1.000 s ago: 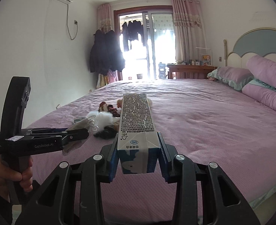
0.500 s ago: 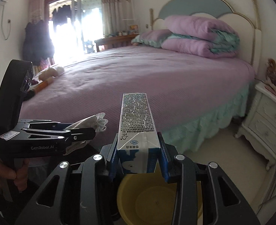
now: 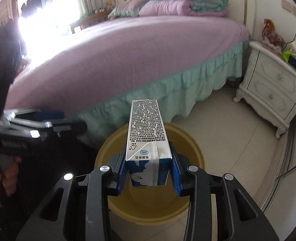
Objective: Collect trash
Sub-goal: 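Carry both items to the yellow bucket and open both grippers to drop them, then return to the bed and grasp the white fluffy pom-pom with the right gripper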
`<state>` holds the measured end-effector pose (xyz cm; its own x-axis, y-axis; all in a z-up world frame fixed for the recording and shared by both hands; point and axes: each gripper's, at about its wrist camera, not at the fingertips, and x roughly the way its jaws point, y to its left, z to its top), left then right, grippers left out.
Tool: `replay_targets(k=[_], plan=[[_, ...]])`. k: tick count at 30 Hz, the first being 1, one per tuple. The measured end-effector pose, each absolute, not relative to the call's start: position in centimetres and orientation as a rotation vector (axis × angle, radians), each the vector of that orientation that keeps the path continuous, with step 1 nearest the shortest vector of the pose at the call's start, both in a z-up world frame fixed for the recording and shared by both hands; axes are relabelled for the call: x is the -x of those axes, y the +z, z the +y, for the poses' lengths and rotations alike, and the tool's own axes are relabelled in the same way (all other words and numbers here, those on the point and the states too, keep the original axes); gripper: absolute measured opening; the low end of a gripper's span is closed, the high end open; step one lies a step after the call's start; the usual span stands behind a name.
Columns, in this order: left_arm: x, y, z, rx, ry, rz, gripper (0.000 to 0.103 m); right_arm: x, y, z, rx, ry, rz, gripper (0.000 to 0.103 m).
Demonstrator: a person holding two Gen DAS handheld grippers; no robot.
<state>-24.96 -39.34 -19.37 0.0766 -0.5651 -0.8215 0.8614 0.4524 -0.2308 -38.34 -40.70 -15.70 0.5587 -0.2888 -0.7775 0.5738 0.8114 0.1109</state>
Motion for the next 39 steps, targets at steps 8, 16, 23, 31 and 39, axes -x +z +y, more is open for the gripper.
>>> replay_targets(k=[8, 16, 23, 31, 39], plan=[[23.4, -19.0, -37.7, -0.334, -1.061, 1.007, 0.093, 35.8, -17.7, -39.0, -0.342, -0.46, 0.922, 0.04], [22.6, -17.4, -36.4, -0.309, -1.031, 0.959, 0.093, 35.2, -15.6, -37.6, -0.33, -0.427, 0.844, 0.041], [20.9, -14.1, -32.7, -0.249, -0.942, 0.867, 0.093, 33.2, -12.2, -36.3, -0.26, -0.339, 0.708, 0.04], [17.7, -8.9, -23.3, -0.163, -0.659, 0.699, 0.099, 28.1, -7.6, -32.5, -0.195, -0.127, 0.536, 0.04], [13.9, -5.0, -13.9, -0.07, -0.373, 0.618, 0.099, 21.6, -3.4, -26.2, -0.098, 0.128, 0.434, 0.044]])
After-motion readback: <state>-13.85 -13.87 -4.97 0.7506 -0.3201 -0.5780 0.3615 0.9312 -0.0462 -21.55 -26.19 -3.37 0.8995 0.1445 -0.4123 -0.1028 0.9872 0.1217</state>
